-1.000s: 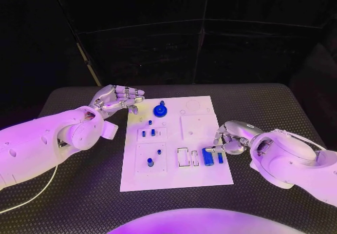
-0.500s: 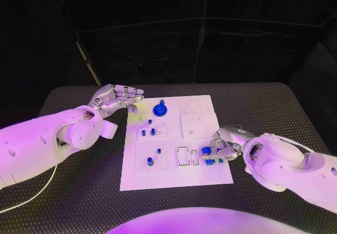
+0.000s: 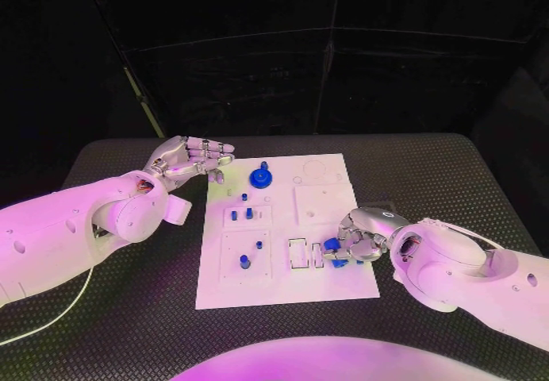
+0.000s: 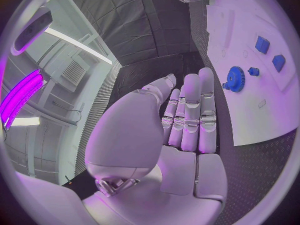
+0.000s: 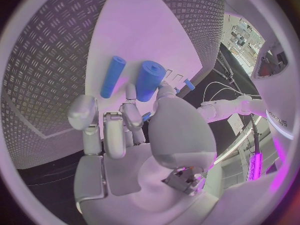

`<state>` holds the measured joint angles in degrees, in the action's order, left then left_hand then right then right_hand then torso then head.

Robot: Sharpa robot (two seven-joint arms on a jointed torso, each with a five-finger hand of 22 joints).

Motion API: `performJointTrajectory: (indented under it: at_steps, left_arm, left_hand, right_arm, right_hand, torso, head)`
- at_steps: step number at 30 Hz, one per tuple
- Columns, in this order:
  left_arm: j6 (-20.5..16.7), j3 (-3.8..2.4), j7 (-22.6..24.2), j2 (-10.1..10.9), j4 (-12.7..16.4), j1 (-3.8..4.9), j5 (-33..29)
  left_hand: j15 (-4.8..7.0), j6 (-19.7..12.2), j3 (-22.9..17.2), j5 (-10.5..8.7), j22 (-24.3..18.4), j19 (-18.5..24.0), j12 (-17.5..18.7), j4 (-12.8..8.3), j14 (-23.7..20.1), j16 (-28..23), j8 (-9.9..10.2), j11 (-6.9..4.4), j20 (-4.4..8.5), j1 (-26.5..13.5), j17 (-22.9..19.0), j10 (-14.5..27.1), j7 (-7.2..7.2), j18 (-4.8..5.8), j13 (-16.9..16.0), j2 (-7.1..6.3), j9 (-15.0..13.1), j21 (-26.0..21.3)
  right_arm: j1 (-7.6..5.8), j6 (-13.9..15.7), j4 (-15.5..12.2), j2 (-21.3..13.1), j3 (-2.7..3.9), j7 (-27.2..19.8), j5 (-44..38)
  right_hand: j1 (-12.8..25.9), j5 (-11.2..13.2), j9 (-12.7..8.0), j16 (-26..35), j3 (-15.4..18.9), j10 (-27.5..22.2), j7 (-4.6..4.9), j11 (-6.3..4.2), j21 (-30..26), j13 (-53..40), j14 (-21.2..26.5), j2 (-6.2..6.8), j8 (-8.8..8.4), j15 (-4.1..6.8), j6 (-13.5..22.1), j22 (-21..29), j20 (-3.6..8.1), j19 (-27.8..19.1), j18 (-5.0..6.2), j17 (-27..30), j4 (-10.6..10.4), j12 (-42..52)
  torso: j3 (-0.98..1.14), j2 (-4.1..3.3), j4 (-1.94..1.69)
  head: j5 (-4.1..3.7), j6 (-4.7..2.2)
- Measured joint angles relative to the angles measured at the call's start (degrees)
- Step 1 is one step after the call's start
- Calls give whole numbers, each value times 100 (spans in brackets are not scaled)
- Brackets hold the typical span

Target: Assemble the parts on the task board

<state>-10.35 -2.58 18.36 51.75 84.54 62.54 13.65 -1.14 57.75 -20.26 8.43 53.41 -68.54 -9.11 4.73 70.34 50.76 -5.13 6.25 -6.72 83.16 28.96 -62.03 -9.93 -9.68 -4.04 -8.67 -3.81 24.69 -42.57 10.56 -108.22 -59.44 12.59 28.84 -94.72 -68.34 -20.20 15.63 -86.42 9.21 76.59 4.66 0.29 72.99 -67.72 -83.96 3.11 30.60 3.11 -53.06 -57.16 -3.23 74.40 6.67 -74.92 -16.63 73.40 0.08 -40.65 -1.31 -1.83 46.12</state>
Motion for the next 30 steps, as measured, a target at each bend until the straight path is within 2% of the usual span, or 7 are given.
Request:
performJointTrajectory:
  at_steps: [3,6,12,15,22,30]
  left_arm:
    - [2,0,0,0,-3,0,0]
    - [4,0,0,0,-6,-9,0]
    - [10,0,-1,-2,-12,-28,0]
    - [14,0,-2,-6,-14,-35,0]
    - [25,0,-4,-11,-16,-47,0]
    - [36,0,-7,-15,-13,-52,0]
  left_hand:
    - [0,0,0,0,0,0,0,0,0,0,0,0,0,0,0,0,0,0,0,0,0,0]
    - [0,0,0,0,0,0,0,0,0,0,0,0,0,0,0,0,0,0,0,0,0,0]
    - [0,0,0,0,1,0,0,0,0,0,0,0,0,0,0,0,0,0,0,0,0,0]
    - [0,0,0,0,-1,0,0,0,0,0,0,0,0,-16,0,0,0,0,0,16,0,0]
    - [0,0,0,0,-5,0,0,0,0,0,0,0,0,-26,-5,0,0,1,0,26,0,0]
    - [0,0,0,0,-4,0,1,0,0,0,0,0,0,-26,-4,0,0,1,0,26,0,0]
  right_arm:
    - [19,82,-26,-4,-10,-3,3]
    - [42,202,-98,-47,-29,-2,71]
    - [65,555,-335,-159,-45,-3,445]
    - [64,733,-431,-167,-42,-28,669]
    - [63,966,-496,-64,-41,-88,1033]
    - [62,1005,-340,214,-42,-118,1246]
  right_hand:
    - [-83,-101,17,0,0,51,8,-9,0,-69,-9,-83,40,9,28,-6,10,-10,0,0,0,37]
    - [-189,-248,47,0,-18,87,-37,-33,0,-129,-9,-186,80,9,33,-32,10,-10,0,0,18,70]
    - [-391,-756,92,0,-19,142,-34,-59,0,-181,12,-209,117,30,75,-76,30,10,0,1,21,70]
    - [-444,-928,100,-23,-18,142,-49,-59,22,-182,-9,-201,135,50,61,-77,30,11,0,1,22,70]
    - [-466,-1019,103,-23,-16,142,-52,-59,22,-188,-8,-223,133,50,57,-88,30,11,-1,1,21,70]
    - [-465,-1020,104,-23,22,142,-56,-59,22,-187,-8,-224,159,50,54,-87,29,11,0,1,-16,70]
  torso:
    - [1,3,1]
    - [3,7,3]
    - [3,13,4]
    - [0,15,4]
    - [-5,10,3]
    - [-13,1,-10]
  head:
    - [9,-5]
    - [15,-8]
    - [15,-26]
    - [10,-34]
    - [16,-44]
    - [38,-48]
